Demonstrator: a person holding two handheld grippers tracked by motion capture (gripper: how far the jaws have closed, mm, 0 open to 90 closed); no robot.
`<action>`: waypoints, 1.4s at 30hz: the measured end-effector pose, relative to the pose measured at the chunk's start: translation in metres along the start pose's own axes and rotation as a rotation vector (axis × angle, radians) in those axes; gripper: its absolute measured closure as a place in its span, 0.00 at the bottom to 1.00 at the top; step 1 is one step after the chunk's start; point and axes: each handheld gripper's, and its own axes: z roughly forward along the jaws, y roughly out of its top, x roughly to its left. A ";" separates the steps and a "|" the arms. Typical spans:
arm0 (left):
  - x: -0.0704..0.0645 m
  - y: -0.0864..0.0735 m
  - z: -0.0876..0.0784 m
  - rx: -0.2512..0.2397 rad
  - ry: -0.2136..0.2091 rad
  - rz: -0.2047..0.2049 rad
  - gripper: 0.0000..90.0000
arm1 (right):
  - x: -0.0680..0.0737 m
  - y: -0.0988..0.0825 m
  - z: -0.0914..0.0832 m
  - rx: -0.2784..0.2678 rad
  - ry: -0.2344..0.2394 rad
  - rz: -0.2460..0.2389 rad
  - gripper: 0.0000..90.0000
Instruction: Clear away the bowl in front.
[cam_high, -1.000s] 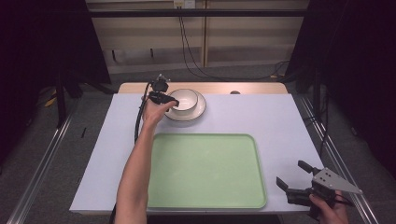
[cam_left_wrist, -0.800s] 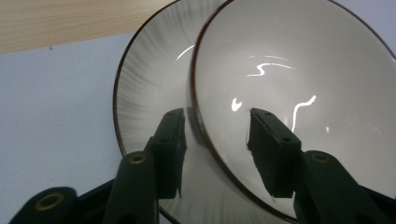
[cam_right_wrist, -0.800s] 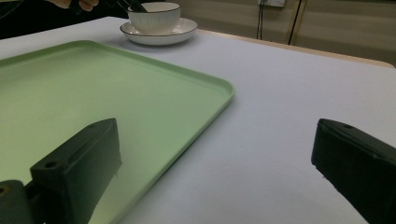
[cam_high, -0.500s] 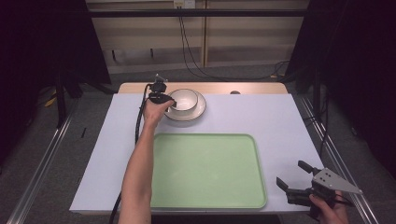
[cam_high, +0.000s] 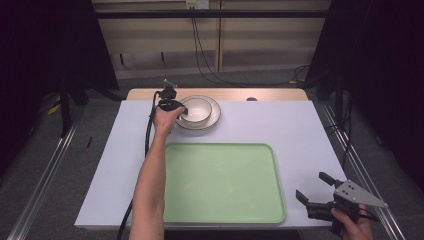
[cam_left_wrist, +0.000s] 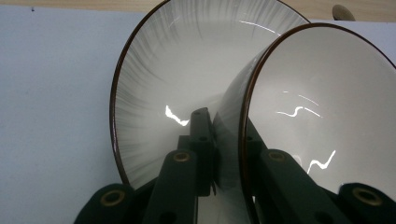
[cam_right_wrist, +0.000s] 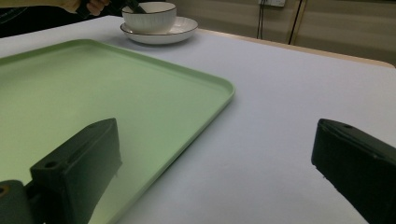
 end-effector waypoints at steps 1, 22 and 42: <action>0.000 0.000 0.000 -0.004 0.006 0.010 0.91 | 0.000 0.000 0.000 0.001 -0.001 0.001 0.01; -0.005 0.002 -0.009 -0.028 0.023 -0.054 0.92 | 0.000 0.000 0.000 -0.002 -0.011 0.005 0.01; -0.011 0.008 -0.038 -0.073 -0.029 0.010 0.92 | 0.000 0.000 0.000 -0.002 -0.010 0.006 0.01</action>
